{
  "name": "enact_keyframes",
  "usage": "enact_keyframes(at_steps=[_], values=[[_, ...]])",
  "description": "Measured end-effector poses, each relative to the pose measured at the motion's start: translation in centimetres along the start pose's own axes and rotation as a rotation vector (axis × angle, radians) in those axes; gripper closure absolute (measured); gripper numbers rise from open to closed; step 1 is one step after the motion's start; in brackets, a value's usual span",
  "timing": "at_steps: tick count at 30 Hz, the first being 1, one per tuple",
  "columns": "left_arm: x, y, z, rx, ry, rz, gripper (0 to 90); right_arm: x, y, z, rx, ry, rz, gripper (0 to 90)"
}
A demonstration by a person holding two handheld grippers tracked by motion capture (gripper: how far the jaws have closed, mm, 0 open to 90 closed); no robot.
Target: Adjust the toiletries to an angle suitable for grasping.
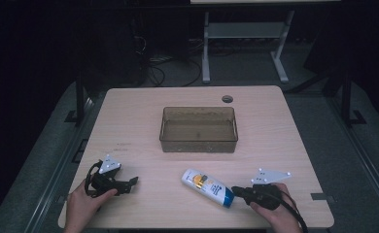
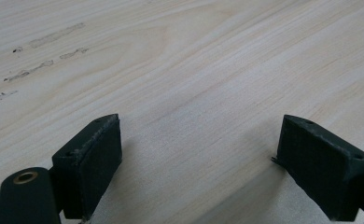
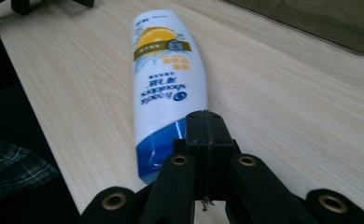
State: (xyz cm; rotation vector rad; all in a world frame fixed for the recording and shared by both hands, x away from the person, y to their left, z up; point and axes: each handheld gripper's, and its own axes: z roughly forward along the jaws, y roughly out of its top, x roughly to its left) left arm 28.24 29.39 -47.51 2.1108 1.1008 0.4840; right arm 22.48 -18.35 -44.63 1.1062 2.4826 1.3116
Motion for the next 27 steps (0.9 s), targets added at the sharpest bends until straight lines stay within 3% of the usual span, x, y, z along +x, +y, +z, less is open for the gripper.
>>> enact_keyframes(at_steps=[19,27], values=[[0.0,0.0,0.0,0.0,0.004,-0.003,12.8,2.3,0.2,1.7,0.027,0.097,-0.045,90.0],[0.0,0.0,0.0,0.0,0.004,-0.003,12.8,2.1,0.0,1.9,0.05,0.086,-0.041,90.0]])
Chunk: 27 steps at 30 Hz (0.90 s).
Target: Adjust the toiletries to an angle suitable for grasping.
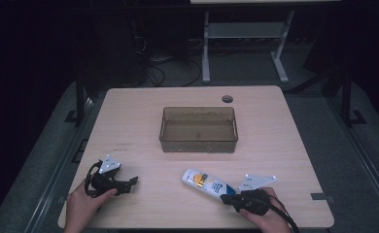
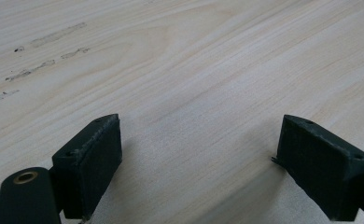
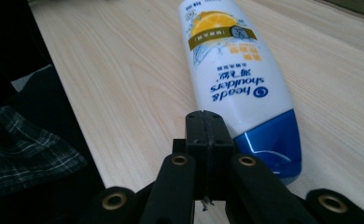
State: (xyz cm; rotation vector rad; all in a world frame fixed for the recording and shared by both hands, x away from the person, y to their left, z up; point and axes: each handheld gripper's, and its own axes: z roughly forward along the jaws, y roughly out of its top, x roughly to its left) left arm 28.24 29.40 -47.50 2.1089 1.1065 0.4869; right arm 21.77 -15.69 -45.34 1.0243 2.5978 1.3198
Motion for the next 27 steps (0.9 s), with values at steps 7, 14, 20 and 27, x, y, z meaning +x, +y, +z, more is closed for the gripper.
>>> enact_keyframes(at_steps=[7,14,20,27], values=[[0.0,0.0,0.0,0.0,0.0,-0.001,12.8,-0.5,-0.1,0.0,0.004,-0.021,0.011,90.0],[0.0,0.0,0.0,0.0,0.0,0.0,12.8,-1.3,-0.2,-0.2,-0.002,-0.049,0.026,90.0],[0.0,0.0,0.0,0.0,0.0,0.0,12.8,-1.8,-0.2,-0.3,-0.004,-0.064,0.033,90.0],[0.0,0.0,0.0,0.0,0.0,0.0,12.8,-2.6,0.0,-0.2,-0.007,-0.081,0.046,90.0]])
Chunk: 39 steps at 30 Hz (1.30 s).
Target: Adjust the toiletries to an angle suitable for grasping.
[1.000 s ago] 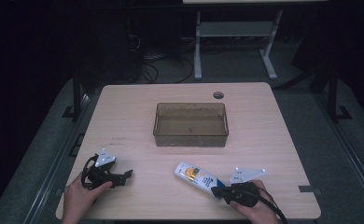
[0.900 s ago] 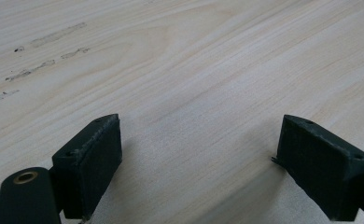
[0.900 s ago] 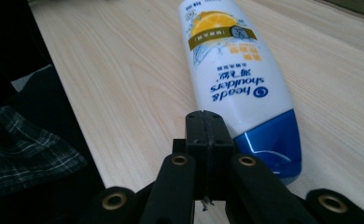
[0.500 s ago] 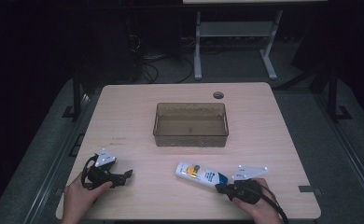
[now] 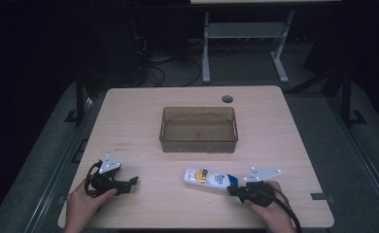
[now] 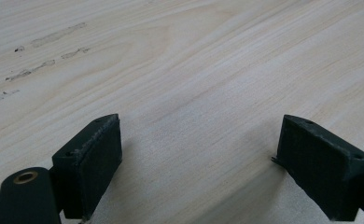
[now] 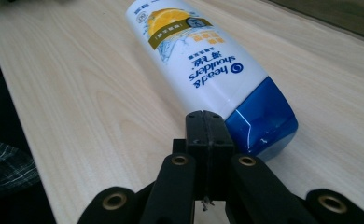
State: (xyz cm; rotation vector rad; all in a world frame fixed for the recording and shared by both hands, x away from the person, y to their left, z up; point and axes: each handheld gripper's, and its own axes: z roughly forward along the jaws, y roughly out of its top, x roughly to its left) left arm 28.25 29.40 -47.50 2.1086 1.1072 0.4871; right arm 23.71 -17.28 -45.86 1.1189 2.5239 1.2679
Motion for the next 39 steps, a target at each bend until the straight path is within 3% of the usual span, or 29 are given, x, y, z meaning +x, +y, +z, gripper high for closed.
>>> enact_keyframes(at_steps=[39], values=[[0.0,0.0,0.0,0.0,0.0,0.0,12.8,-3.8,2.0,1.2,-0.027,-0.073,0.033,90.0]])
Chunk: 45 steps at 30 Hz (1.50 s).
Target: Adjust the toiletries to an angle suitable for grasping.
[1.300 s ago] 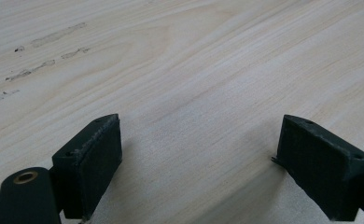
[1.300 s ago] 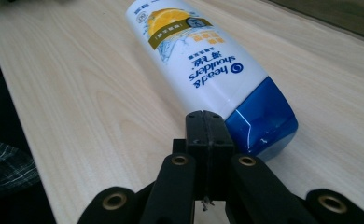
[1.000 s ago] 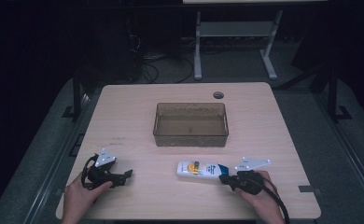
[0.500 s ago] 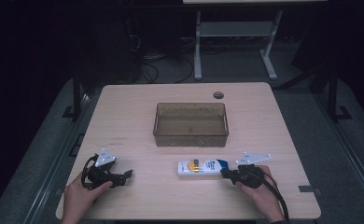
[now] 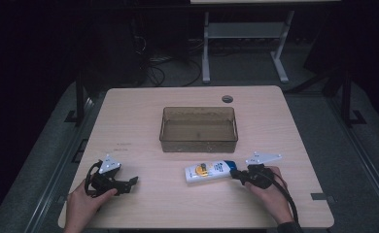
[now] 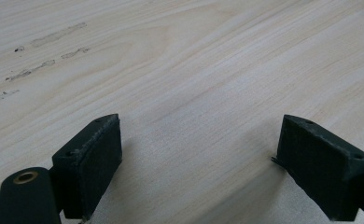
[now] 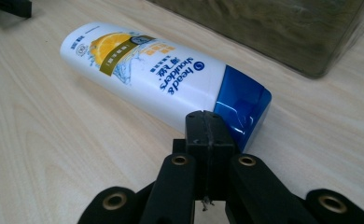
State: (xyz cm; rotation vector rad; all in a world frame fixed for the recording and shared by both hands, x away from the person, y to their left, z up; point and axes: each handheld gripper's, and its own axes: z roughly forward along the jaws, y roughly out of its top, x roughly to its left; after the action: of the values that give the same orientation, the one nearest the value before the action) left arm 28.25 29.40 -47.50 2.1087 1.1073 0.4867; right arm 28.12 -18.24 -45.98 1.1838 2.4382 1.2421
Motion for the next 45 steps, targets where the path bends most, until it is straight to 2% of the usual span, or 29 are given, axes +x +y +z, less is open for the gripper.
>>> enact_keyframes(at_steps=[30,37,45], values=[[0.0,0.0,0.0,0.0,0.0,0.0,12.8,-2.1,1.8,1.7,-0.025,-0.034,0.022,90.0],[0.0,0.0,0.0,0.0,0.0,0.0,12.8,-0.9,2.4,1.3,-0.049,-0.003,0.026,90.0],[0.0,0.0,0.0,0.0,0.0,0.0,12.8,1.3,3.6,2.3,-0.052,0.056,-0.005,90.0]])
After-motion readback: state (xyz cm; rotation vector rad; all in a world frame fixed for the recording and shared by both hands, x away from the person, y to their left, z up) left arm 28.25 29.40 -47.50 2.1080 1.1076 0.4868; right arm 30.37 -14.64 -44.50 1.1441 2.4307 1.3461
